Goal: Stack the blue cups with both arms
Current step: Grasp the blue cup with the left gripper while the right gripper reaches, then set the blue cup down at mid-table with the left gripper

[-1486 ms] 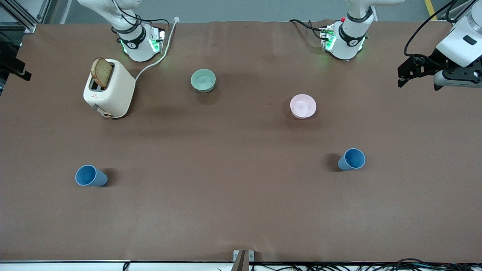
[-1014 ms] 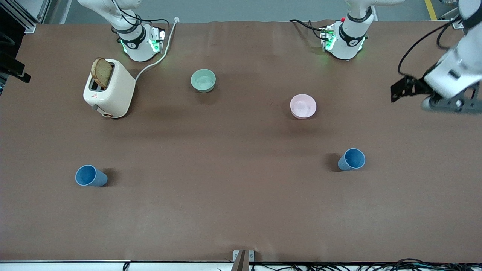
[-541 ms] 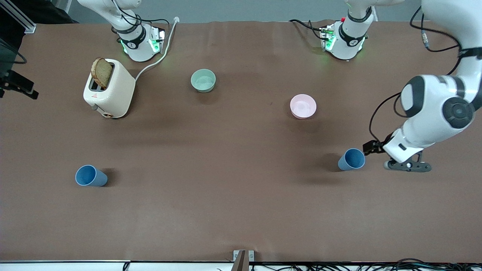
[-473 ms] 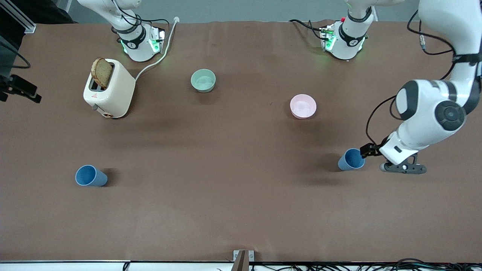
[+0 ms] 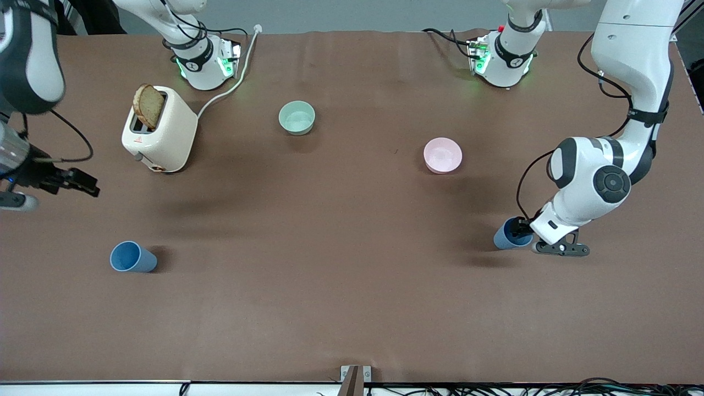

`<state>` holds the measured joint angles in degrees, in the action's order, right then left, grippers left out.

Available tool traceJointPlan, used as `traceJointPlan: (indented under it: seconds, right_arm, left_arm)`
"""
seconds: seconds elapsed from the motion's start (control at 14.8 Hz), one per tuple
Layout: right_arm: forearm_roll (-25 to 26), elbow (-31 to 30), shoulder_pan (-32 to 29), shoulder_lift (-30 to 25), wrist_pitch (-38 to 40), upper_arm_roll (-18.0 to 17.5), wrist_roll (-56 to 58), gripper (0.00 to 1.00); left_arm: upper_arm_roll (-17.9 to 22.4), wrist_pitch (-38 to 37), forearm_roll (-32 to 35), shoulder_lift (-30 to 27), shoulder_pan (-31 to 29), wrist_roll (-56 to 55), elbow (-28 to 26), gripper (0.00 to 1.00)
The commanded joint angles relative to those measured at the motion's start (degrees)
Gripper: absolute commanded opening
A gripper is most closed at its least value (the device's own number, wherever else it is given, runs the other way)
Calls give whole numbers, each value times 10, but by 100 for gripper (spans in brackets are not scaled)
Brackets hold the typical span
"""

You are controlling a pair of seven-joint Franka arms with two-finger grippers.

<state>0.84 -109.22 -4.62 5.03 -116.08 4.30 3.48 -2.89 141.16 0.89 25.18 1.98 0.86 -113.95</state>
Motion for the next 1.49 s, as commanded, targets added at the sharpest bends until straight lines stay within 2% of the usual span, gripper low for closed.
traceJointPlan:
  seconds: [0.0,0.07,0.14,0.2,0.41,0.47,0.61,0.95,1.15,1.35,1.42]
  right_arm:
    - [1,-6,-19,47,-54,-5,4,99]
    - [1,-5,-22,69,-71,-5,4,99]
    - [1,-5,-21,88,-94,-5,4,99]
    - [0,-5,-21,108,-122,-6,3,99]
    - [0,1,-23,153,-186,-6,3,100]
    - [0,11,-24,175,-208,-6,3,100]
    - [-1,26,-25,206,-236,-6,1,100]
    - [-1,95,-35,267,-231,-7,1,100]
    - [-1,140,-36,299,-195,-8,2,95]
    - [-17,154,-42,308,-173,-8,3,87]
    - [-23,152,-42,308,-173,-8,3,81]
  left_arm:
    - [-2,5,-2,-6,0,7,-8,33]
    - [-3,5,-2,-6,0,7,-7,17]
    - [-3,5,-2,-6,0,6,-7,5]
    - [-3,5,-2,-7,0,7,-5,1]
    - [-6,5,-4,-13,1,-1,5,0]
    - [-18,3,-8,-26,6,-15,5,0]
    - [-58,-3,-8,-41,7,-80,18,0]
    - [-182,-54,0,-46,26,-295,56,0]
    - [-183,-54,3,-22,121,-436,80,0]
    - [-184,-54,59,24,173,-544,119,0]
    - [-184,-54,80,42,192,-588,133,0]
